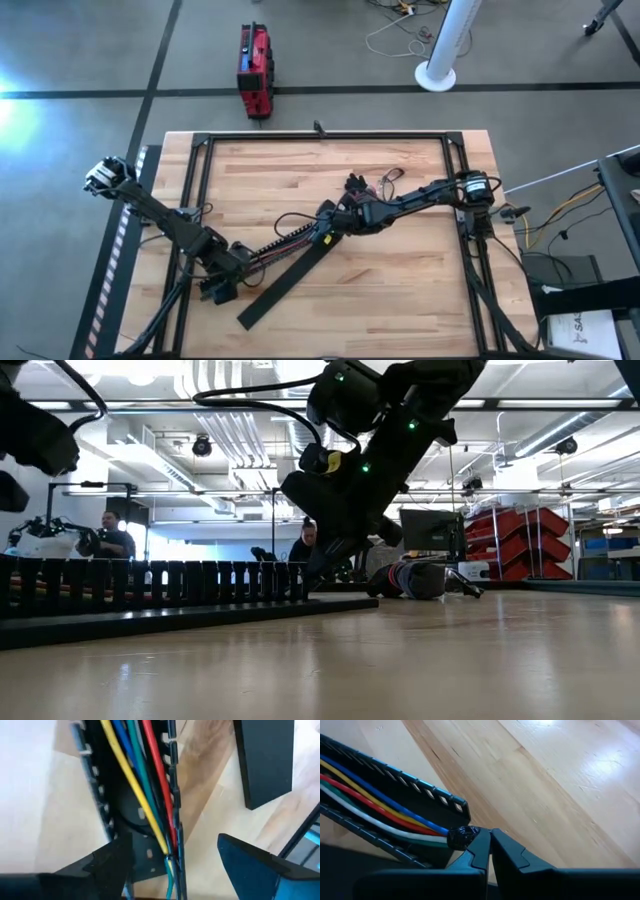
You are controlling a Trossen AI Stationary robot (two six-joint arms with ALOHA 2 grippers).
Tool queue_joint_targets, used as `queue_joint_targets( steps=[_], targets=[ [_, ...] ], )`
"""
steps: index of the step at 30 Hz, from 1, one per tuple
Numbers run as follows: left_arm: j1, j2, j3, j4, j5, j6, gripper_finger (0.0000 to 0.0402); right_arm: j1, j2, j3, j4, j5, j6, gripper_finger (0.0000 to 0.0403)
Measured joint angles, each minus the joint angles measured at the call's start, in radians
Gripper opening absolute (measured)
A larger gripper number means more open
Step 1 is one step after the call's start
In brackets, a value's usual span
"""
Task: Ziptie cables
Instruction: Put the ziptied cable wires into the black cable duct
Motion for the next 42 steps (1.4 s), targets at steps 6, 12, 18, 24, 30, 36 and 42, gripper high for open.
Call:
queue_joint_targets(
  steps=[6, 12, 18, 24, 30, 36, 42],
  targets=[
    [0.0, -0.007, 0.07, -0.072, -0.14, 0.034, 0.0283, 0.0, 0.0, 0.0, 0.0, -0.011, 0.0, 0.0002],
    [0.002, -0.007, 0.052, -0.058, -0.304, 0.052, 0.0292, 0.0, 0.0, 0.0, 0.0, -0.013, 0.0, 0.0002],
    [0.009, -0.006, -0.019, 0.077, -0.357, 0.052, 0.0307, 0.0, 0.0, 0.0, 0.0, -0.013, 0.0, 0.0002],
    [0.014, -0.006, -0.066, 0.124, -0.484, 0.049, 0.0311, 0.0, 0.0, 0.0, -0.002, -0.011, 0.0, 0.0002],
    [0.018, 0.012, -0.11, 0.173, -0.541, 0.067, 0.0311, 0.0, -0.001, 0.0, 0.0, -0.018, 0.0, 0.0002],
    [0.018, 0.066, -0.119, 0.256, -0.587, 0.179, 0.0311, 0.0, -0.001, 0.0, 0.001, -0.021, 0.0, 0.0002],
    [0.018, 0.164, -0.12, 0.401, -0.597, 0.352, 0.0311, 0.001, -0.001, 0.0, 0.002, -0.045, -0.024, 0.0002]
  ],
)
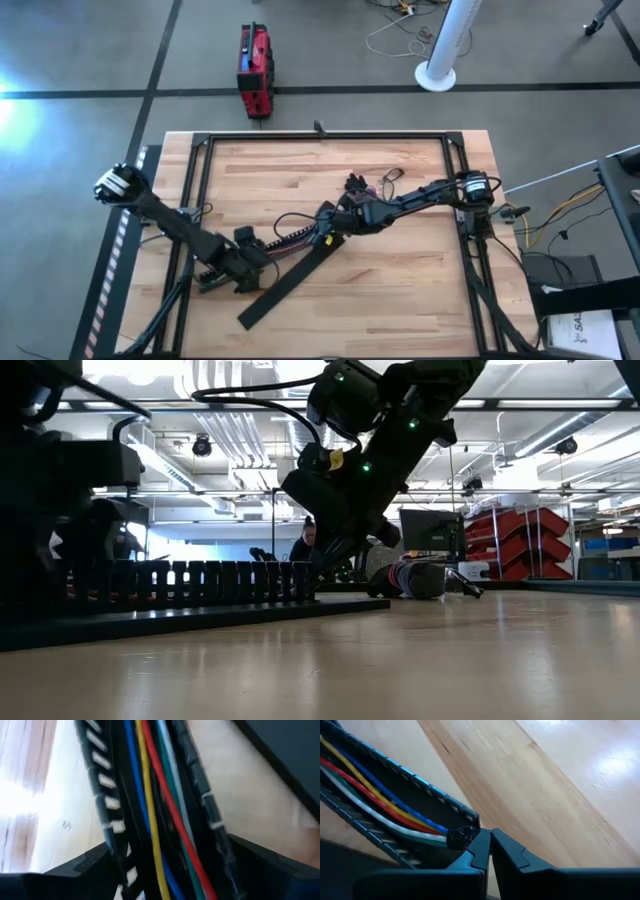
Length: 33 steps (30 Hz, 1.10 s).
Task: Ziptie cables
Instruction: Put the ziptied cable wires into the black cable duct
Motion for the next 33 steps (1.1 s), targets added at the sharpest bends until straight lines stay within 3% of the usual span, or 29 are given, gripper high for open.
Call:
queue_joint_targets(
  steps=[10, 18, 27, 33],
  targets=[
    [0.013, 0.125, 0.015, 0.054, -0.011, -0.011, 0.0302, 0.007, 0.0, 0.0, 0.001, -0.002, -0.014, 0.0002],
    [0.038, 0.1, 0.02, 0.053, -0.009, -0.115, 0.0205, 0.007, 0.0, 0.001, -0.005, -0.03, -0.016, 0.0002],
    [0.046, 0.1, 0.02, 0.053, -0.006, -0.117, 0.0229, 0.005, -0.005, 0.001, -0.027, -0.117, 0.039, 0.0002],
    [0.059, 0.101, 0.018, 0.062, 0.001, -0.12, 0.021, 0.012, -0.005, 0.001, -0.027, -0.201, 0.051, 0.0002]
  ],
)
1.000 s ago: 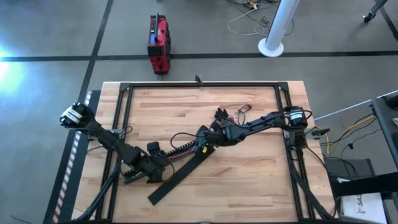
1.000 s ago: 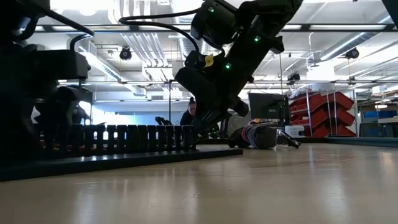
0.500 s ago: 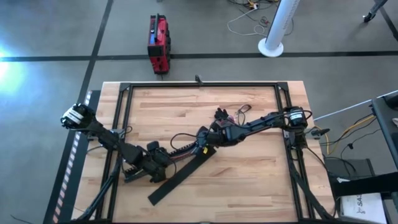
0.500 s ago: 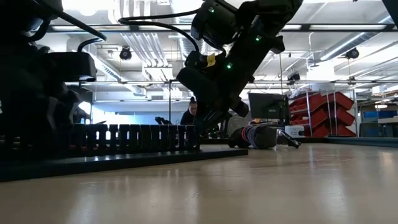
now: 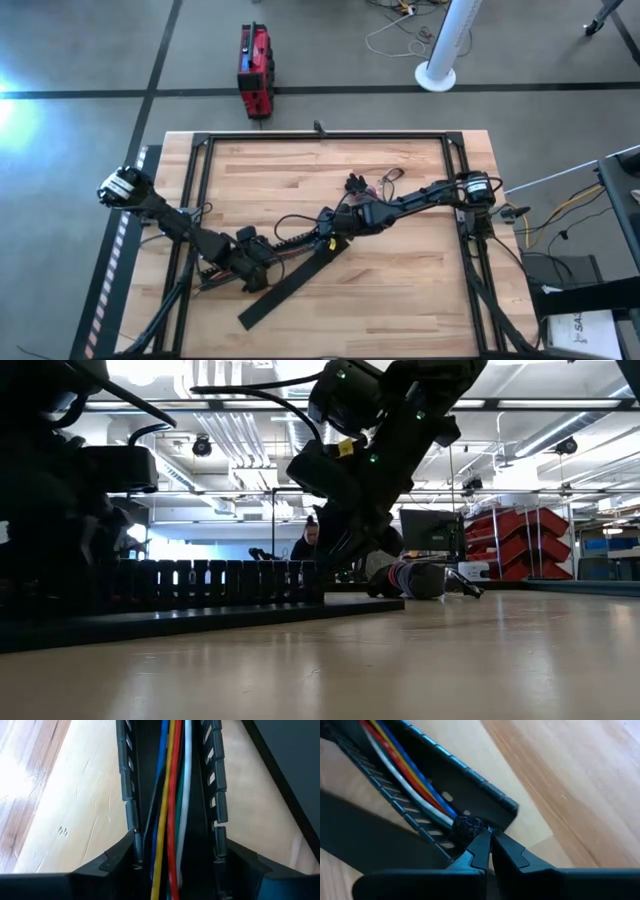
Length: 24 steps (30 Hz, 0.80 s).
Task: Ziptie cables
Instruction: Put the ziptied cable wires into the black cable duct
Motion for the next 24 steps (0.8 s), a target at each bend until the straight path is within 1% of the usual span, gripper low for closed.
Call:
queue_joint_targets(
  steps=[5, 8, 11, 14, 17, 22, 24],
  targets=[
    [0.002, 0.0, 0.0, 0.021, -0.006, 0.003, 0.0217, 0.001, -0.002, 0.0, -0.013, -0.001, -0.011, 0.0002],
    [0.002, 0.0, 0.0, 0.023, -0.004, 0.003, 0.0223, -0.001, -0.022, 0.0, -0.052, -0.004, -0.027, 0.0002],
    [0.002, 0.0, 0.0, 0.023, 0.0, 0.003, 0.022, 0.0, -0.06, 0.0, -0.107, 0.046, -0.052, 0.0002],
    [0.002, 0.0, 0.0, 0.023, 0.002, 0.003, 0.0215, 0.009, -0.092, 0.0, -0.103, 0.112, -0.093, 0.0002],
    [0.002, 0.0, 0.0, 0.024, 0.003, 0.005, 0.0219, 0.029, -0.108, 0.0, -0.035, 0.155, -0.149, 0.0002],
    [0.002, -0.001, 0.0, 0.025, 0.005, 0.009, 0.0224, 0.074, -0.094, 0.001, 0.191, 0.157, -0.268, 0.0002],
    [0.002, -0.002, 0.0, 0.027, 0.007, 0.014, 0.0219, 0.089, -0.079, 0.0, 0.231, 0.157, -0.306, 0.0002]
  ],
)
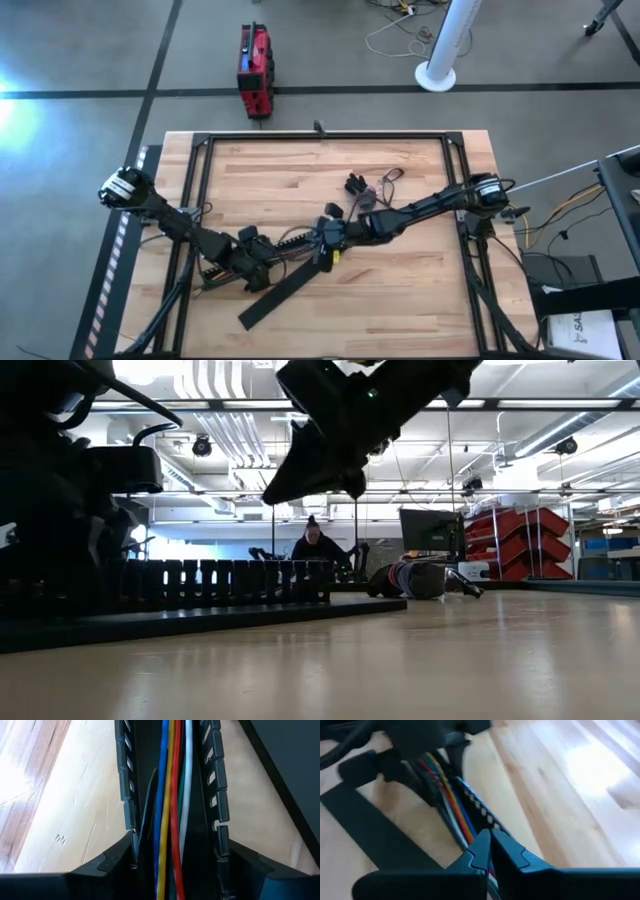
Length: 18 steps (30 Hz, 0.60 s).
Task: Ziptie cables
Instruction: Put the ziptied cable wires into the black cable duct
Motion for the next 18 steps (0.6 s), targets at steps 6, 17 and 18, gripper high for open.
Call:
queue_joint_targets(
  steps=[6, 17, 18],
  targets=[
    [0.006, -0.002, 0.0, 0.085, -0.012, 0.055, 0.0219, 0.005, 0.023, -0.001, 0.031, 0.001, -0.013, 0.0002],
    [0.101, 0.039, -0.004, 0.342, -0.015, 0.272, 0.0214, 0.073, -0.075, 0.005, -0.142, 0.0, -0.13, 0.0002],
    [0.112, 0.049, -0.003, 0.373, -0.014, 0.282, 0.0215, 0.095, -0.084, 0.004, -0.17, 0.001, -0.154, 0.0002]
  ],
)
